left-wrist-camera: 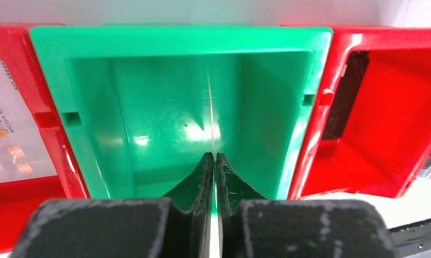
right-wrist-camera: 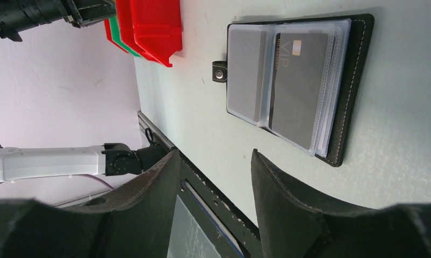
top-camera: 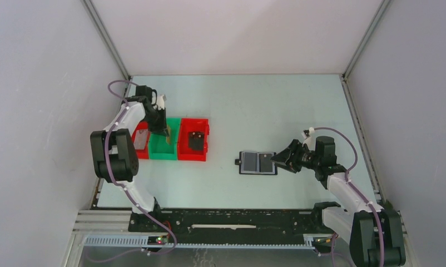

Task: Take the credit cards out of the card holder
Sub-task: Place the credit card in the storage box, then remove the credit card from the card holder.

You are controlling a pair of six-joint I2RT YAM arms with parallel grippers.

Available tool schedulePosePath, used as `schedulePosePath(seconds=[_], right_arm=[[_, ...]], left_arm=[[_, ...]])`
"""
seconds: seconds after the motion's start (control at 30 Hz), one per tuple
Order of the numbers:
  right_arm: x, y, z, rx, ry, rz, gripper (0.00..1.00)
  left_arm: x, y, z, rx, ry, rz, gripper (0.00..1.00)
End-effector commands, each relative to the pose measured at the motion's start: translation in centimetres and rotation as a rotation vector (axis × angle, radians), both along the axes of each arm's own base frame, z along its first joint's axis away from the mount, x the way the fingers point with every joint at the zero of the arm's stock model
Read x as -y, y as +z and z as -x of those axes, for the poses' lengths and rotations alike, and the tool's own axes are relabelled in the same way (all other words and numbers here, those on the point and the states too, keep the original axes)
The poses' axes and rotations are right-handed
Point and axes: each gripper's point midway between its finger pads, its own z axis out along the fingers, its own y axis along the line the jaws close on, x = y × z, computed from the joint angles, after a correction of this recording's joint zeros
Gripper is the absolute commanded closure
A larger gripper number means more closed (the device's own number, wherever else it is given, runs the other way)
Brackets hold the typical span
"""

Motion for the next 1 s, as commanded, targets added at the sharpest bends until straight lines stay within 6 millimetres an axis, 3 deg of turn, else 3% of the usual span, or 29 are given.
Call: schedulePosePath(seconds=[0.0, 0.17, 0.3, 0.43, 0.6, 0.67, 0.73, 0.8, 0.97], right_arm=[[-0.1, 1.2, -1.1, 0.046, -0.005, 0.003, 0.4], [-0.1, 1.0, -1.3, 0.03, -0.026, 0.007, 0.4], [-0.3, 1.2, -1.2, 0.034, -0.019, 0.005, 0.4], [-0.5, 1.0, -1.0, 0.031, -0.009, 0.013, 0.39], [-0.9, 0.9, -0.9, 0.032, 0.004, 0.013, 0.38], [-0.8, 0.8, -1.2, 0.034, -0.01, 0.025, 0.38], [-0.6, 0.8, -1.5, 0.04, -0.031, 0.054, 0.38], [-0.2, 0.0, -1.3, 0.007, -0.048, 0.116, 0.38], [-0.2, -1.1, -1.8, -0.029, -0.036, 0.18, 0.39]], left_arm=[[-1.1, -0.5, -1.3, 0.023, 0.015, -0.049, 0.88], [-0.8, -0.2, -1.7, 0.031, 0.05, -0.027, 0.81], [-1.5, 1.4, -1.7, 0.063, 0.074, -0.066, 0.8], [-2.4, 5.1, -1.2, 0.14, 0.114, -0.116, 0.79], [-2.1, 12.0, -0.5, 0.298, 0.155, -0.138, 0.73], [-0.3, 14.7, 0.2, 0.382, 0.121, -0.114, 0.69], [2.9, 16.0, 1.3, 0.429, 0.044, -0.107, 0.69], [6.3, 16.3, 2.5, 0.451, -0.027, -0.074, 0.69], [15.8, 13.8, 5.5, 0.427, -0.165, 0.147, 0.67]])
